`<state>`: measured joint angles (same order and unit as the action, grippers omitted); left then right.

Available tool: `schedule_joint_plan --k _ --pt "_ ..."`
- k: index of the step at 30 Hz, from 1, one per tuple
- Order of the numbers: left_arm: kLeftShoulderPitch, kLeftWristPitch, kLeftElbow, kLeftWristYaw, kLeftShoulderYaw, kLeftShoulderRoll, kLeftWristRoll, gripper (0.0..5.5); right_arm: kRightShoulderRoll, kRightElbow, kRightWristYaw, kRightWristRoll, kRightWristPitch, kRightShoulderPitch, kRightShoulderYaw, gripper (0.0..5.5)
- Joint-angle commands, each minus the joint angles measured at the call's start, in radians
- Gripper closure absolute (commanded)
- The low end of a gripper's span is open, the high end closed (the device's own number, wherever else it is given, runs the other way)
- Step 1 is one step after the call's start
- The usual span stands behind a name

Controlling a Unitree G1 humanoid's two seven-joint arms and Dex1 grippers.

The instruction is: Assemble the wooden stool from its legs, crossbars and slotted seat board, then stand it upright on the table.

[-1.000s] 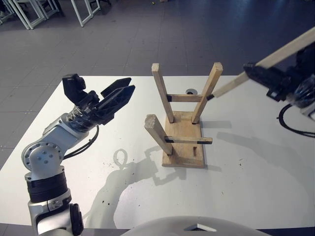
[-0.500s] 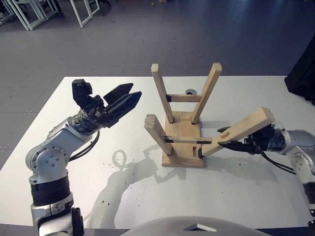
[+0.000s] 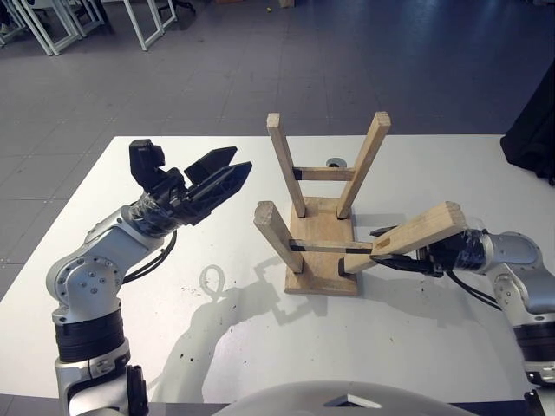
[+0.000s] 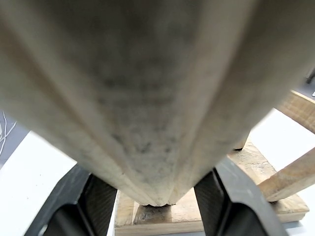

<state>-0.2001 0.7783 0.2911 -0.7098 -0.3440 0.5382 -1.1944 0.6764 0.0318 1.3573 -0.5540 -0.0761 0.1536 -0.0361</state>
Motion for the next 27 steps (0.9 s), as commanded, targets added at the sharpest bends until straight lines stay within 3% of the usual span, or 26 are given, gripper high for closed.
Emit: schedule_joint_plan --k 1,12,20,27 --pt "0.000 0.005 0.013 0.010 0.005 0.009 0.007 0.02 0.040 -0.018 0.026 0.024 -0.026 0.040 0.004 3.47" --pt "-0.002 0.003 0.019 0.019 0.018 0.006 0.025 0.02 0.024 0.025 0.000 0.136 0.060 -0.042 -0.074 3.47" --pt "0.017 -0.009 0.036 0.030 0.017 -0.004 0.030 0.02 0.031 0.045 -0.165 0.156 -0.143 0.034 -0.111 3.47" --pt "-0.003 -0.040 0.062 0.111 -0.011 0.013 0.070 0.02 0.014 0.109 -0.276 0.186 -0.199 0.055 -0.142 3.47"
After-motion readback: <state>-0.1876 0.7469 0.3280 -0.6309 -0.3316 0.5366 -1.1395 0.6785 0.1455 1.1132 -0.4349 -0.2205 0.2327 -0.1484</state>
